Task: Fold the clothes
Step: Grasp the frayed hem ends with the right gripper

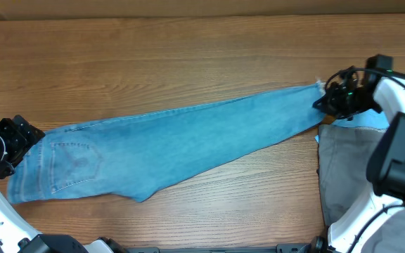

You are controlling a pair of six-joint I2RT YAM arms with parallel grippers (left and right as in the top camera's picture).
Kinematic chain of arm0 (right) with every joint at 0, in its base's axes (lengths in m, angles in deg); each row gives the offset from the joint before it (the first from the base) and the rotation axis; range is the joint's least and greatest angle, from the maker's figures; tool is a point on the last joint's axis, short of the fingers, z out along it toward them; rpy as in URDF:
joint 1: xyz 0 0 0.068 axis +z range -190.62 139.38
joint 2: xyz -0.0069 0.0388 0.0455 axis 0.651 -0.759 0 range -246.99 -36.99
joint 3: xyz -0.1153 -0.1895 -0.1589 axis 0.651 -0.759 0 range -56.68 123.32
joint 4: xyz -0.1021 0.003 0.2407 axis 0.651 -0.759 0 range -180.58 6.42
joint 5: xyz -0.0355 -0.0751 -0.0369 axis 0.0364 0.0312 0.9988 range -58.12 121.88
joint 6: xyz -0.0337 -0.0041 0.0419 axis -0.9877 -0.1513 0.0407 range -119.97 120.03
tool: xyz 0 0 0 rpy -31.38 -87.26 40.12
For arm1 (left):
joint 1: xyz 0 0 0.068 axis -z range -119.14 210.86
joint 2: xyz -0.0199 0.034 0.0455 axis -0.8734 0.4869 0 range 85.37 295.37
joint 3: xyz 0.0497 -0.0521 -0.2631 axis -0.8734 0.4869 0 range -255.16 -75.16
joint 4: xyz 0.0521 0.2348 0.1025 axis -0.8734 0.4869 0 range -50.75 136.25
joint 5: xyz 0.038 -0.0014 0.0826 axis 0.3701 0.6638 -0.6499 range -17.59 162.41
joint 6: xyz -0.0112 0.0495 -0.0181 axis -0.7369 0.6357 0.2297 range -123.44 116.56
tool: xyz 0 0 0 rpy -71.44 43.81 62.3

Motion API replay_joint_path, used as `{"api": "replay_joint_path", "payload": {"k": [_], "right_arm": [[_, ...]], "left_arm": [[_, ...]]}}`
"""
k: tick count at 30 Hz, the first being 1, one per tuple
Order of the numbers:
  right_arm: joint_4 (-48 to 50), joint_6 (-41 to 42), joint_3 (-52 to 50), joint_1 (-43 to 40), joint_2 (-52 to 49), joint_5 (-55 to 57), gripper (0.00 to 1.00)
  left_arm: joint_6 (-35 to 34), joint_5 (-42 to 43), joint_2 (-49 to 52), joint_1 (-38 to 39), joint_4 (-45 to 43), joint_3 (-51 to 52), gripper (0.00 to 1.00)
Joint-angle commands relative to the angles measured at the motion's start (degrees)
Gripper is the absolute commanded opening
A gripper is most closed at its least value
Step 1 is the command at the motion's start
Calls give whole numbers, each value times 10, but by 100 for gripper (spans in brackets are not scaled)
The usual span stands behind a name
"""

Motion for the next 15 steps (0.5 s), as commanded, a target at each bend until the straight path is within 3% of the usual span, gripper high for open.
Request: {"api": "replay_joint_path", "payload": {"k": [1,8,15], "right_arm": [[-4,6,31,-10,95,-3,4],[-29,6,31,32,161,-4,4],[-60,6,30,146,170,25,4]], "left_arm": [[15,11,-9,4,1,-9,77],[15,11,-9,4,1,-9,77],[15,10,-9,4,1,-9,77]]}}
